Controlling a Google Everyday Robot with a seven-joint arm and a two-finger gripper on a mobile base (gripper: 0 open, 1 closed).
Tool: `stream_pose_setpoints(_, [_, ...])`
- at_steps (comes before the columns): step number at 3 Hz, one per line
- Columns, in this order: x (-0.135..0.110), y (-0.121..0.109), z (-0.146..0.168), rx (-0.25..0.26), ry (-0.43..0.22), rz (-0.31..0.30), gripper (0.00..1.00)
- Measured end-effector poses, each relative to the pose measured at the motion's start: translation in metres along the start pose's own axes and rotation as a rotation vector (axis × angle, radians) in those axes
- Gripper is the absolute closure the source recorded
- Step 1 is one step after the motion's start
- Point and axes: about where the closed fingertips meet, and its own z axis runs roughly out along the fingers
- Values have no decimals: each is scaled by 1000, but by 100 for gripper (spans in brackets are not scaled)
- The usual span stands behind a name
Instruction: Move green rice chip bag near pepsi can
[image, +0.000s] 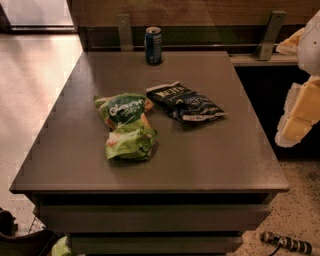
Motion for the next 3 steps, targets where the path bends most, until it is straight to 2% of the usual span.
stream_pose_setpoints(1, [0,0,0,0,0,0,0])
stream_pose_setpoints(2, [-24,-9,10,-21,-41,15,0])
stream_pose_setpoints(3, [-88,-18,41,-80,-151,63,0])
